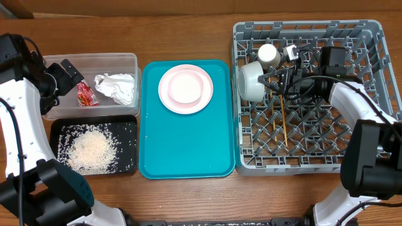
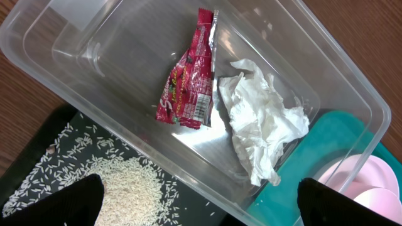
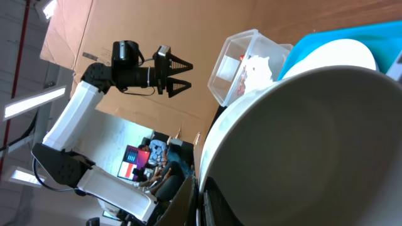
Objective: Sort waste into correct bins and load items into the dishwasher
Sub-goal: 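Lower the white bowl into the rack's left side and release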
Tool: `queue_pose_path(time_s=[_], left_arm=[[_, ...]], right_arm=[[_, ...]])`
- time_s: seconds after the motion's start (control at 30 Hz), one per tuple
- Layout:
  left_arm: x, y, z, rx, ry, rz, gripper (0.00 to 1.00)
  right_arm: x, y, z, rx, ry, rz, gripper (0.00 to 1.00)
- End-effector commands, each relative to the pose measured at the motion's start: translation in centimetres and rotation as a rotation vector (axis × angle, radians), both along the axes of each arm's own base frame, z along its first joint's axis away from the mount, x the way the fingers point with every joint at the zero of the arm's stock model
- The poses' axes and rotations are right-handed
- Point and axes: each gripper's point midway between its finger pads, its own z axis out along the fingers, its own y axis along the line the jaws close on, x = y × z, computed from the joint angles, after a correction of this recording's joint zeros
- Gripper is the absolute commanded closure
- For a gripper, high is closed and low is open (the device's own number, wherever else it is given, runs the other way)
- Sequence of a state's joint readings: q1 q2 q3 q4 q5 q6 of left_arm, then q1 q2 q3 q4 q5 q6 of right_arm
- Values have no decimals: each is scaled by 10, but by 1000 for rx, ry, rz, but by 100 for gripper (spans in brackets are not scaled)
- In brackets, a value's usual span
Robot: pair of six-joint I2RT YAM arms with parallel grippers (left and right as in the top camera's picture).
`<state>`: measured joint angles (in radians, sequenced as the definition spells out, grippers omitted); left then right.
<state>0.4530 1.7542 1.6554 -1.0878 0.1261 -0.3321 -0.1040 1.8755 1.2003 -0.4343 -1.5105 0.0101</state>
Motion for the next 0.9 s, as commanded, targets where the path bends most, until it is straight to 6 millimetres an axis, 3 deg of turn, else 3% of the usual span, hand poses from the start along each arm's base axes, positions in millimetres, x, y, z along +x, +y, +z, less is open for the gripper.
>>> queue_pose_path(time_s=[0.0, 0.6, 0.73, 0.87], left_arm=[[-1, -1, 10, 26, -22, -21, 0], [-1, -1, 10, 26, -22, -21, 0], [-1, -1, 10, 26, -22, -21, 0], [-1, -1, 10, 26, -22, -21, 0]], right_arm=[[-2, -1, -1, 5, -21, 1, 96], [8, -5, -16, -82, -17, -51, 95], [12, -16, -18, -95, -14, -84, 95], [18, -40, -18, -94, -10, -144, 91]])
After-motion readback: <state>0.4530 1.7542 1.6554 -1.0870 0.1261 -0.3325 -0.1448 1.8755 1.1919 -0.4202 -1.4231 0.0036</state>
